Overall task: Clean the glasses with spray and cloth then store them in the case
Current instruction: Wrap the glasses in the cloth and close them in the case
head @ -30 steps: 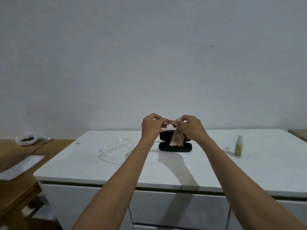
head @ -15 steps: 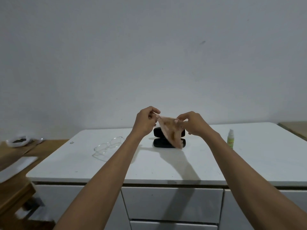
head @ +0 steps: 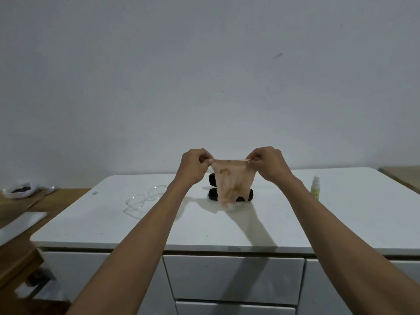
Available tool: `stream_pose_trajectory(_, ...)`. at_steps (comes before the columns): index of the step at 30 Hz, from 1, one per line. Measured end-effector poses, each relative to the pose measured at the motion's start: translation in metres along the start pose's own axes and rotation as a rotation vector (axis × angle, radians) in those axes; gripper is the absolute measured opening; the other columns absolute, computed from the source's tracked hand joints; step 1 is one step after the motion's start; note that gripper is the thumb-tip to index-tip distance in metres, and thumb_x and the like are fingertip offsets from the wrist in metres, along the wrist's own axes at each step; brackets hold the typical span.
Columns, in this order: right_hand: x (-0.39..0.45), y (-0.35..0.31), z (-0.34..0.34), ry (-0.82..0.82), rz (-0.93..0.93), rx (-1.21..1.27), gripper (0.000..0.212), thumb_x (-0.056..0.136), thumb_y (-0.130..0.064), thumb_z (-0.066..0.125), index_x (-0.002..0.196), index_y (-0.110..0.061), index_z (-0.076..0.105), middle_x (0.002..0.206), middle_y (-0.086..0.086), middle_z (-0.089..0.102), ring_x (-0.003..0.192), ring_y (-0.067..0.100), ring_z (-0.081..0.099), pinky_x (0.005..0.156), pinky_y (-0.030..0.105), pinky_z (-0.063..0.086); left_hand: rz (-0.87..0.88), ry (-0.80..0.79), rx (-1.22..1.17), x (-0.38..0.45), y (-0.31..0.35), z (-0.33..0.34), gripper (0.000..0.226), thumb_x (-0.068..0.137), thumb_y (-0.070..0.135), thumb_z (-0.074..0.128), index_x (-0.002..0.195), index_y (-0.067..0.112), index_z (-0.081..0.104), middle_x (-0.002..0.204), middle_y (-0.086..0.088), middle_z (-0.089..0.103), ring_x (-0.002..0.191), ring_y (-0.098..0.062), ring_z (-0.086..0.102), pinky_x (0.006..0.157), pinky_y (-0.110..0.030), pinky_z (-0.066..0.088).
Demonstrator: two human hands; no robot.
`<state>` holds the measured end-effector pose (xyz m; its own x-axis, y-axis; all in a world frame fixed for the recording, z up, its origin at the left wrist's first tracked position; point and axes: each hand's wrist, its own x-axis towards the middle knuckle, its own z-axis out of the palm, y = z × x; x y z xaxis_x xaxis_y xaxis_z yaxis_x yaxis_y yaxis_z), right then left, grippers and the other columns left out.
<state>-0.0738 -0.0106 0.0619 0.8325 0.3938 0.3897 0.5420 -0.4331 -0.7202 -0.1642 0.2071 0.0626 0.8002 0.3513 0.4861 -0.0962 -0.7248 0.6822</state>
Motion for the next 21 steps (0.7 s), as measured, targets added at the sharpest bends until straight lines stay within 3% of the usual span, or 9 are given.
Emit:
stream_pose_trajectory(2,0.001,0.001,-0.002,0.018,-0.028,0.024,0.009,0.09,-0.012,0.069,0.088,-0.013,0.077,0.084,0.002,0.074,0.083,0.021,0.068,0.061,0.022,0.044,-0.027,0.021,-0.054,0.002,-0.003,-0.001,0.012,0.093,0.006,0.067,0.086,0.013,0.074,0.074,0.005,0.066,0.072,-0.014,0.06,0.074,-0.03,0.054)
stream_pose_trajectory(5,-0.001,-0.001,-0.007,-0.056,-0.032,0.091,0.009,0.09,-0.015,0.072,0.09,-0.015,0.081,0.085,0.006,0.076,0.077,0.019,0.062,0.062,0.024,0.045,-0.032,-0.001,-0.099,-0.001,-0.005,-0.005,0.01,0.093,0.006,0.067,0.09,0.01,0.075,0.077,0.005,0.069,0.073,-0.014,0.062,0.075,-0.033,0.056)
stream_pose_trajectory(7,-0.005,0.002,-0.01,-0.188,0.016,0.078,0.008,0.087,-0.014,0.075,0.084,-0.019,0.082,0.085,0.008,0.076,0.073,0.015,0.058,0.063,0.024,0.046,-0.052,-0.142,-0.13,-0.008,-0.007,-0.009,0.009,0.093,0.006,0.067,0.091,0.009,0.076,0.08,0.0,0.071,0.074,-0.014,0.062,0.071,-0.032,0.056)
stream_pose_trajectory(10,-0.016,0.009,-0.01,-0.479,0.132,-0.046,0.019,0.083,-0.004,0.07,0.075,-0.018,0.081,0.074,0.001,0.07,0.073,0.016,0.056,0.061,0.027,0.05,-0.164,-0.504,-0.145,-0.026,-0.021,-0.012,0.009,0.091,0.004,0.07,0.091,0.01,0.077,0.082,-0.004,0.071,0.069,-0.011,0.062,0.067,-0.031,0.056)
stream_pose_trajectory(13,-0.032,0.015,0.0,-0.711,0.207,-0.189,0.02,0.085,-0.005,0.069,0.081,-0.019,0.083,0.073,-0.007,0.072,0.077,0.013,0.062,0.064,0.028,0.055,-0.244,-0.768,-0.039,-0.047,-0.036,-0.004,0.011,0.089,0.003,0.073,0.096,0.007,0.079,0.083,-0.004,0.073,0.07,-0.012,0.063,0.066,-0.031,0.056)
stream_pose_trajectory(17,-0.049,0.019,0.014,-0.857,0.277,-0.268,0.016,0.086,-0.012,0.074,0.099,-0.016,0.083,0.083,-0.002,0.073,0.078,0.013,0.062,0.066,0.027,0.057,-0.308,-0.887,0.055,-0.074,-0.043,0.008,0.013,0.086,0.005,0.076,0.092,0.014,0.082,0.082,-0.005,0.074,0.071,-0.014,0.063,0.063,-0.024,0.053)
stream_pose_trajectory(21,-0.056,0.016,0.014,-0.906,0.345,-0.21,0.029,0.093,-0.039,0.069,0.101,-0.015,0.083,0.09,-0.001,0.08,0.073,0.013,0.063,0.068,0.026,0.052,-0.321,-0.937,0.129,-0.079,-0.038,0.01,0.012,0.083,0.023,0.081,0.092,0.015,0.083,0.083,-0.007,0.073,0.072,-0.015,0.061,0.064,-0.023,0.051)
